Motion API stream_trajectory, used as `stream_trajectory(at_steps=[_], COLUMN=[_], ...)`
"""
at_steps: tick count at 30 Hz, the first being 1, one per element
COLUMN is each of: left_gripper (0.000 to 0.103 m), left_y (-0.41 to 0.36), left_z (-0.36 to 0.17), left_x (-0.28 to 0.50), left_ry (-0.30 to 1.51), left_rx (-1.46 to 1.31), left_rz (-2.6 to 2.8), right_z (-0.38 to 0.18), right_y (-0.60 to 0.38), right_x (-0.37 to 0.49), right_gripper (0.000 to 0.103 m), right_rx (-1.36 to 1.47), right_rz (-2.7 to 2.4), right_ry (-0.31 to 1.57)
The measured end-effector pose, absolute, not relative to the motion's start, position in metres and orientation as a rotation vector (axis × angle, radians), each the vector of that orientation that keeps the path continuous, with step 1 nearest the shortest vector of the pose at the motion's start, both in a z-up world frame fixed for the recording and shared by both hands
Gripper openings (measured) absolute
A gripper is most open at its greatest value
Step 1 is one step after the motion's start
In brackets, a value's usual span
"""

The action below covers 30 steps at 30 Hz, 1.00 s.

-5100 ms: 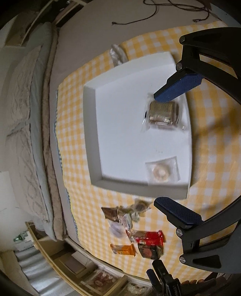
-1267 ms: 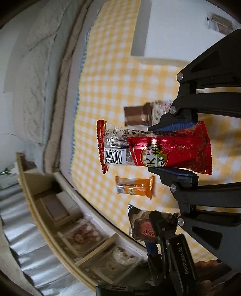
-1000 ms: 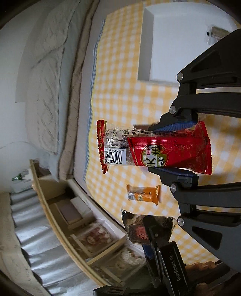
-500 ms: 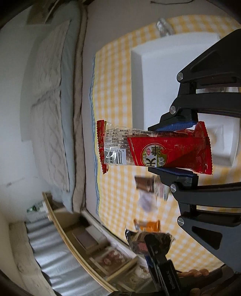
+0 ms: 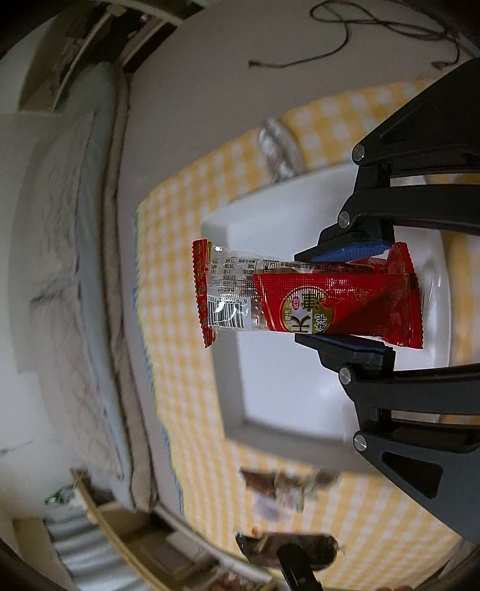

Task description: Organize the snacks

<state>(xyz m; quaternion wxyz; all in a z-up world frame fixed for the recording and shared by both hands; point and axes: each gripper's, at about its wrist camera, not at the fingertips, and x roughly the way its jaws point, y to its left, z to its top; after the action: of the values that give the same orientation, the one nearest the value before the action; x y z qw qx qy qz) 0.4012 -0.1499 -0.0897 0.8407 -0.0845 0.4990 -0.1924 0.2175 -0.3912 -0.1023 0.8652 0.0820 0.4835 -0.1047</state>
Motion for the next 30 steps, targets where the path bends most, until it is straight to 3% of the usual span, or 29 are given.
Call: stream_trajectory(at_steps=[21, 30], left_gripper=[0.061, 0.061], left_y=[-0.312, -0.35], left_z=[-0.21, -0.24], left_x=[0.437, 0.451], left_ry=[1.276, 1.356], left_rx=[0.087, -0.071], left_rz=[-0.396, -0.481], right_z=[-0.156, -0.171], right_y=[-0.43, -0.443], right_x=[0.209, 0.207], right_gripper=[0.035, 0.035], right_rx=[0.134, 0.13], right_rz=[-0.214, -0.221], right_ry=[1.165, 1.206])
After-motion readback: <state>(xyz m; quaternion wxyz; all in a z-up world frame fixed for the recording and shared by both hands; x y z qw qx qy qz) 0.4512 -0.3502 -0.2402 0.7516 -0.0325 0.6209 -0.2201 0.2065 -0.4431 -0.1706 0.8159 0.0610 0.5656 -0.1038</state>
